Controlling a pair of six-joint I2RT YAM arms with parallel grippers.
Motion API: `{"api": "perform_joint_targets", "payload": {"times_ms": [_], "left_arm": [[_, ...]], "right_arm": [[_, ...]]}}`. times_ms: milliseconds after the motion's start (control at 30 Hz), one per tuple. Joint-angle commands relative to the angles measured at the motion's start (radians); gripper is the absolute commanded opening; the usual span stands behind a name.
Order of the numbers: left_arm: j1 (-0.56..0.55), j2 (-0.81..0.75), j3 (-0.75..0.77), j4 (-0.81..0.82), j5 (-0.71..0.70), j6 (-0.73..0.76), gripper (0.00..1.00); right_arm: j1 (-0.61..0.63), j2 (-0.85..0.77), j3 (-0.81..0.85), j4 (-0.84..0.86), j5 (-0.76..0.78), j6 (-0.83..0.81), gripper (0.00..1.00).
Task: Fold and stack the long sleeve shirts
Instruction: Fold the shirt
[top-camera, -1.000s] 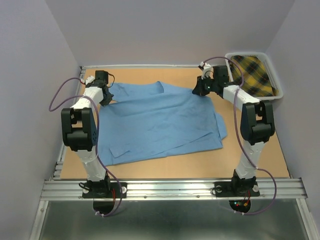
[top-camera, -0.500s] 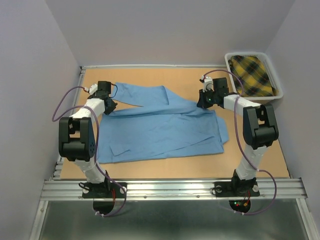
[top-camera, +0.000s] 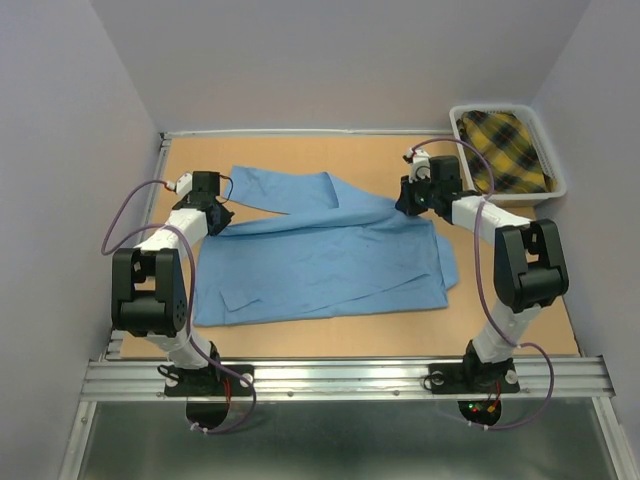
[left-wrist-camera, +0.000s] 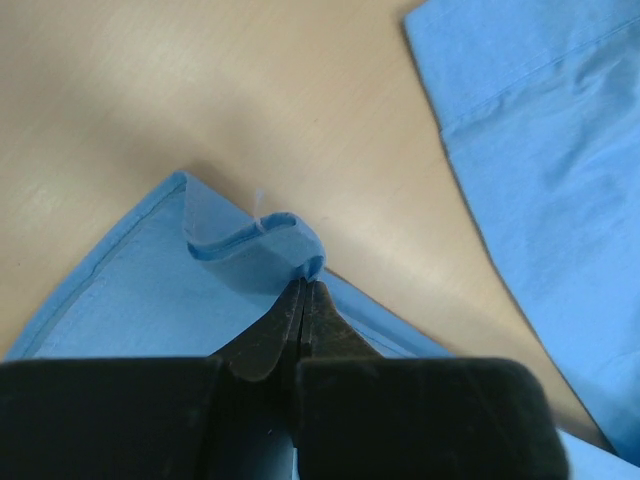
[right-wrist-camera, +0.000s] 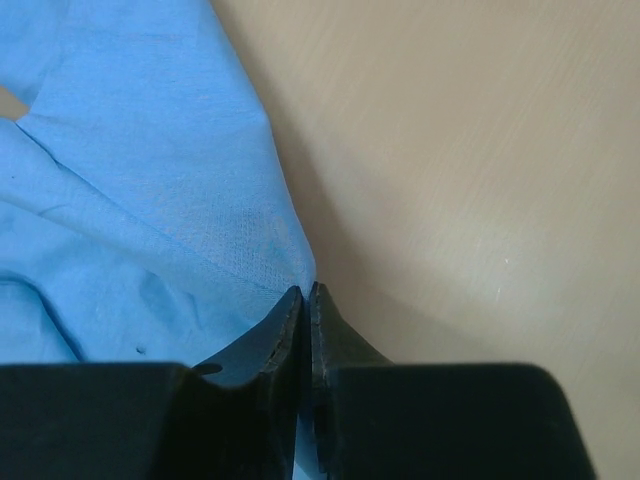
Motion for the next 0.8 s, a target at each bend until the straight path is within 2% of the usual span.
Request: {"api": "perform_joint_targets", "payload": {"times_ms": [0, 33, 167, 267, 567, 667, 767], "left_arm": [[0.007, -0.027, -0.042, 0.012, -0.015, -0.004, 0.00], [0.007, -0.029, -0.050, 0.014, -0.012, -0.002, 0.00], [0.007, -0.032, -0.044, 0.024, -0.003, 0.008, 0.00], [0.005, -0.032, -0.029, 0.027, 0.002, 0.021, 0.00], [0.005, -0.044, -0.041, 0.043, 0.025, 0.044, 0.00], [0.005, -0.045, -0.041, 0.050, 0.031, 0.048, 0.00], [0.005, -0.048, -0.036, 0.049, 0.029, 0.054, 0.00]], "right_arm": [[0.003, -0.048, -0.042, 0.057, 0.012, 0.016, 0.13], [0.004, -0.051, -0.045, 0.057, 0.012, 0.020, 0.18], [0.003, -0.079, -0.055, 0.057, 0.039, 0.054, 0.27], [0.003, -0.110, -0.069, 0.055, 0.050, 0.069, 0.37], [0.003, -0.191, -0.120, 0.043, 0.030, 0.097, 0.37], [0.004, -0.226, -0.141, 0.043, 0.028, 0.151, 0.36], [0.003, -0.249, -0.152, 0.045, -0.043, 0.200, 0.36]]}}
